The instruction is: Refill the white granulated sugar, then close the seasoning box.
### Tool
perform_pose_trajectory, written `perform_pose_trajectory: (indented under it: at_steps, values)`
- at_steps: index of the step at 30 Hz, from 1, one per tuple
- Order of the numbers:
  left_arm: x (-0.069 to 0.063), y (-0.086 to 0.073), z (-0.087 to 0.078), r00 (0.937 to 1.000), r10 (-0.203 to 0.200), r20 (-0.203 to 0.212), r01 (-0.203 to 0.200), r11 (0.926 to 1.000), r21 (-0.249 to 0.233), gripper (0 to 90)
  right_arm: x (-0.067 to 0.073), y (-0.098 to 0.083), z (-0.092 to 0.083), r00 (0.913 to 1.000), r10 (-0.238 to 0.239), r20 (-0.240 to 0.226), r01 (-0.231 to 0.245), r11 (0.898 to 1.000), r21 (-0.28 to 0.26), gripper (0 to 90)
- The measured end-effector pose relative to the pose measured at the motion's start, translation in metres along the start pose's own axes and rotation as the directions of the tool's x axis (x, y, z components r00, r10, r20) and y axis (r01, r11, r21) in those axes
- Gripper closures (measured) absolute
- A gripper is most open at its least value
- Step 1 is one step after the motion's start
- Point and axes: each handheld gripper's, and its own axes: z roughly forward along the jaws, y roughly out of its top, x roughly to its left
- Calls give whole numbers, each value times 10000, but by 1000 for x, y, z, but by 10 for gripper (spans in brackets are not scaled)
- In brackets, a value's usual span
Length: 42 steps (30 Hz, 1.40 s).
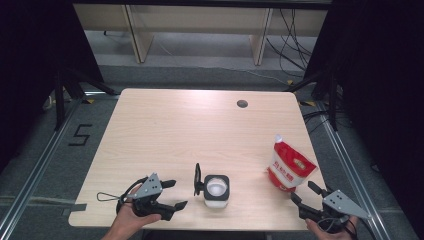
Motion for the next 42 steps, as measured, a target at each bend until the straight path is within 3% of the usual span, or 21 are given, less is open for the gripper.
perform_pose_trajectory:
  at_steps: [2, 4, 5, 7, 8, 10, 11, 13, 21, 22, 23, 25, 26, 28, 31, 32, 34, 37, 38, 39, 42]
  values:
    - [-2, 1, 0, 9995, -324, -51, 324, 9995, 24, 211, 1, -1, -1, 10000, 41, -12, -41, 9999, 108, 294]
    - [-1, 2, 0, 9998, -209, 14, 209, 9998, -66, 213, 4, -2, -3, 9998, 185, 4, -185, 9997, 139, 292]
    - [-1, 3, 0, 9997, -223, 33, 223, 9997, -61, 215, 2, -2, -3, 10000, -92, 24, 92, 10000, 39, 291]
    - [0, 4, -1, 9998, -175, -15, 175, 9998, -14, 223, 6, -3, -4, 9998, 216, -20, -216, 9997, 111, 289]
    - [-1, 5, 0, 9995, -308, -12, 308, 9995, -63, 227, 4, -3, -5, 10000, -63, 24, 63, 9999, 143, 286]
    - [-1, 7, 0, 9996, -272, 18, 272, 9996, -104, 240, 8, -4, -7, 9994, 355, 3, -355, 9990, 270, 285]
    - [-1, 8, 0, 9998, -203, -22, 202, 9997, -107, 242, 6, -4, -6, 10000, -1, 1, 1, 9998, 184, 284]
    - [-2, 9, 0, 9992, -411, 10, 411, 9989, -221, 245, 7, -4, -8, 9999, 88, -72, -86, 9997, 215, 284]
    - [-2, 13, -5, 9992, -401, 58, 403, 9986, -344, 289, 10, -5, -8, 9999, -110, -129, 114, 9994, 327, 279]
    - [-2, 14, -6, 9987, -493, 133, 497, 9982, -331, 312, 9, -5, -8, 9997, -244, -95, 247, 9992, 305, 278]
    - [-2, 14, -7, 9986, -457, 270, 467, 9982, -389, 367, 11, -5, -8, 9995, 40, -315, -25, 9989, 458, 279]
    - [-4, 15, -8, 9982, -587, 144, 593, 9970, -494, 411, 11, -6, -7, 9997, -1, -242, 14, 9985, 555, 278]
    - [-4, 15, -8, 9983, -573, 128, 579, 9969, -536, 439, 13, -6, -8, 9994, 247, -227, -232, 9978, 626, 278]
    - [-4, 16, -11, 9992, -376, 112, 383, 9973, -633, 517, 11, -6, -7, 9994, -46, -339, 64, 9985, 546, 277]
    - [-4, 16, -13, 9997, 9, 252, 10, 9973, -739, 641, 12, -5, -6, 9987, -39, -511, 69, 9983, 579, 278]
    - [-5, 16, -14, 9997, -159, 201, 172, 9976, -675, 681, 13, -6, -6, 9989, -53, -462, 80, 9982, 595, 278]
    - [-5, 16, -15, 9998, 178, 119, -169, 9970, -754, 740, 14, -6, -7, 9995, 109, -302, -89, 9978, 656, 278]
    - [-5, 16, -15, 9999, 100, -61, -105, 9961, -880, 818, 13, -6, -7, 9994, 1, -346, 18, 9985, 549, 278]
    - [-4, 17, -16, 9995, 274, -155, -287, 9953, -928, 843, 14, -6, -8, 9997, 67, -228, -54, 9983, 576, 278]
    - [-4, 18, -16, 9996, 200, -194, -219, 9943, -1039, 864, 13, -6, -8, 9992, -179, -359, 198, 9984, 530, 278]
    - [-3, 23, -17, 9989, 420, -218, -441, 9932, -1078, 890, 14, -6, -10, 9998, 43, -176, -33, 9984, 568, 278]
